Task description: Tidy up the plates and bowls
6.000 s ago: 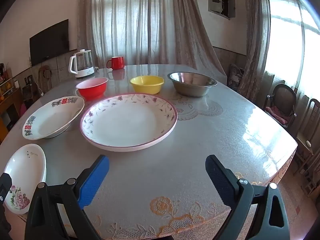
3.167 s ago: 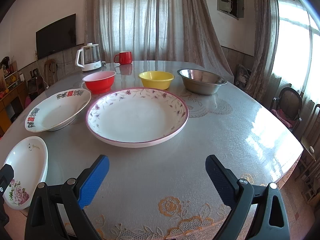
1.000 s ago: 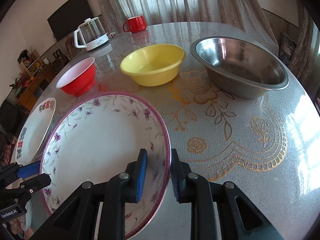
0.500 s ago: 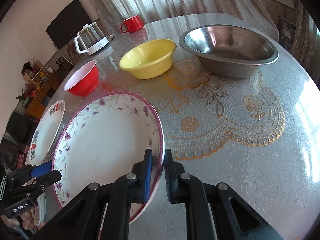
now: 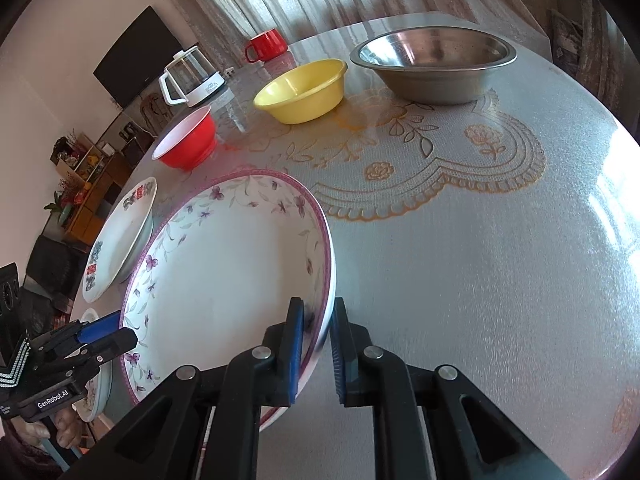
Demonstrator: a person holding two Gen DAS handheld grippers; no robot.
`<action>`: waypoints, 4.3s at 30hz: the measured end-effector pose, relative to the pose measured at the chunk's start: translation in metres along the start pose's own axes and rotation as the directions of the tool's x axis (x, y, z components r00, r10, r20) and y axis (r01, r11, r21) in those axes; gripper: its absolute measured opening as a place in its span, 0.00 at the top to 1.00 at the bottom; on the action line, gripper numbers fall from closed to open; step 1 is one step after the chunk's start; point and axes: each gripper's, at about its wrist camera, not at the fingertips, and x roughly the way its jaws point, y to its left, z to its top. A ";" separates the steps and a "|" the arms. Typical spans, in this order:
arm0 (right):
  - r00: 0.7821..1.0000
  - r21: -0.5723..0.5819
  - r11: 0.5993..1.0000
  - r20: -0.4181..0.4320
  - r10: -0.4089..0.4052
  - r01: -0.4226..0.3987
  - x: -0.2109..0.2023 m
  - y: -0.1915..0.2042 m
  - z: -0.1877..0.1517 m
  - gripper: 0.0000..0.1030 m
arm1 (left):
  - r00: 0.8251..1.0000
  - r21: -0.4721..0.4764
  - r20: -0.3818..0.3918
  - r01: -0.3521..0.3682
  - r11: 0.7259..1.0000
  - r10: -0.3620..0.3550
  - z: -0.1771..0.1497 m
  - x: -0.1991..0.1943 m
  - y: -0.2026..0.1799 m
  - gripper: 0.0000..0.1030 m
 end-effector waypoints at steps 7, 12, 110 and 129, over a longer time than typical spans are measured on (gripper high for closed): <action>0.998 -0.027 0.998 0.024 -0.056 0.057 -0.002 0.008 -0.006 0.86 | 1.000 -0.010 0.019 -0.014 1.000 0.014 -0.004 -0.001 -0.002 0.62; 0.991 -0.052 0.990 0.046 -0.127 0.129 -0.002 0.019 -0.010 0.83 | 0.999 -0.027 0.028 -0.021 0.999 0.022 -0.007 -0.002 -0.003 0.62; 0.984 -0.244 0.954 -0.058 0.166 -0.175 0.090 0.186 0.076 0.66 | 0.962 -0.336 0.166 -0.153 0.929 0.219 0.009 -0.069 0.172 0.45; 0.983 -0.300 0.943 -0.154 0.101 -0.144 0.141 0.200 0.084 0.64 | 0.985 -0.402 0.127 -0.059 0.914 0.120 0.025 -0.024 0.225 0.70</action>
